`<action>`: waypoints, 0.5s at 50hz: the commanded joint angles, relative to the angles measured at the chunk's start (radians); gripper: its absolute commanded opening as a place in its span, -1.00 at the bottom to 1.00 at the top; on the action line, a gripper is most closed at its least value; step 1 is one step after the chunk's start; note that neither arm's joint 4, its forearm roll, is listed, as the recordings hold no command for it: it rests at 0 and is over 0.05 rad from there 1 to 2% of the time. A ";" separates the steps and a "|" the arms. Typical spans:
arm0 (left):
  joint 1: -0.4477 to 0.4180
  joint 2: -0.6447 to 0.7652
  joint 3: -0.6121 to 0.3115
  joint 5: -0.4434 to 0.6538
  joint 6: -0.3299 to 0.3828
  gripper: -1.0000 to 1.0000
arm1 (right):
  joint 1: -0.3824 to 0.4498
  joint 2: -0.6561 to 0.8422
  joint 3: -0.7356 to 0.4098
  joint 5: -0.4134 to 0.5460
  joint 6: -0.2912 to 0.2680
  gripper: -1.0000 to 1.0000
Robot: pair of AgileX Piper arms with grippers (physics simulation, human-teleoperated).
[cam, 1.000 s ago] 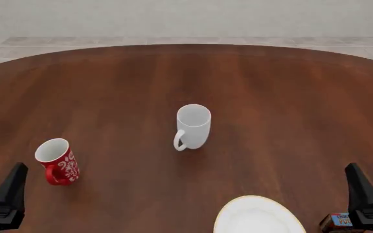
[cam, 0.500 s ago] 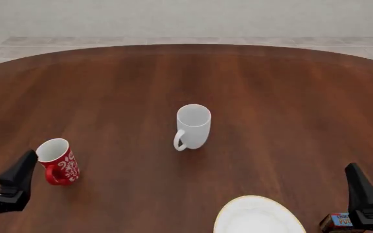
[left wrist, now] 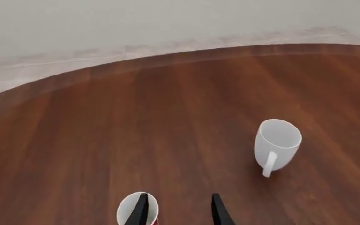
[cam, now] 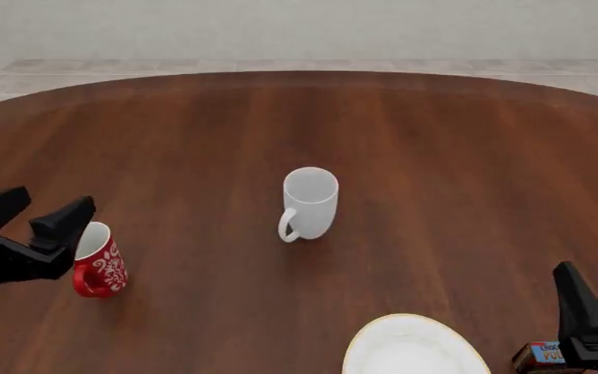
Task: Put the white mug on the plate.
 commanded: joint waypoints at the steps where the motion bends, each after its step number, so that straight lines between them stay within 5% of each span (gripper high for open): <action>1: -0.085 0.136 -0.109 -0.004 0.061 1.00 | -0.001 0.001 0.001 -0.002 -0.002 1.00; 25: -0.201 0.460 -0.266 0.003 0.022 1.00 | -0.001 0.001 0.001 -0.002 -0.001 1.00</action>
